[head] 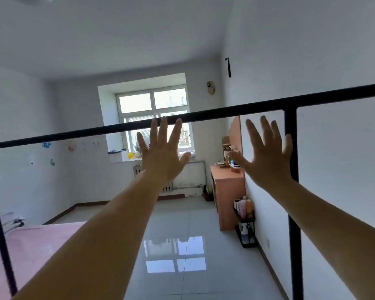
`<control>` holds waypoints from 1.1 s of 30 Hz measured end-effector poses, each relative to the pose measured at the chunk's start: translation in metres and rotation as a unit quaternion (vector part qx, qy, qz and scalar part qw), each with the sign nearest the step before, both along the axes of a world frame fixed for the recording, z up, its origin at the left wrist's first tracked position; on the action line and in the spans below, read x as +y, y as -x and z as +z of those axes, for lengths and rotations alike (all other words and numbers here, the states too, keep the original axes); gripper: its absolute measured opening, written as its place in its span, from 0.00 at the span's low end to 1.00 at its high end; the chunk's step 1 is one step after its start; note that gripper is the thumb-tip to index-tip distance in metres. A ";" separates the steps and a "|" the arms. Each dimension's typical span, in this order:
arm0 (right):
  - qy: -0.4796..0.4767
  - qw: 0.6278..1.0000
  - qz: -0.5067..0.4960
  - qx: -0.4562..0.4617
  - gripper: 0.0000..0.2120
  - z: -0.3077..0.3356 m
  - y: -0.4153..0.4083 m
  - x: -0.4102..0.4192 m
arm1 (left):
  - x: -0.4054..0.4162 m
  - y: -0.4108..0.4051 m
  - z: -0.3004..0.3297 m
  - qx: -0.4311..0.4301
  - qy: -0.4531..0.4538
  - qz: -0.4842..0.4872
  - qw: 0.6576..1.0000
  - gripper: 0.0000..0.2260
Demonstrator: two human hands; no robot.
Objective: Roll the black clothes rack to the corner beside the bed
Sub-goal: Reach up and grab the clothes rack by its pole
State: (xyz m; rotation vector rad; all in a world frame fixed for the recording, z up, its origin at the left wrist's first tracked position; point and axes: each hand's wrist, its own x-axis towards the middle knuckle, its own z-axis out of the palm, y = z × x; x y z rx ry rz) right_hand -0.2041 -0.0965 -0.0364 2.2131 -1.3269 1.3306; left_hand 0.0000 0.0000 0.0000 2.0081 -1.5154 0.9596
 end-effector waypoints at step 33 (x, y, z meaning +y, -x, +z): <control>-0.145 0.892 0.151 -0.400 0.11 -0.069 0.036 -0.068 | -0.086 0.069 0.020 0.099 -0.028 -0.057 0.993 0.42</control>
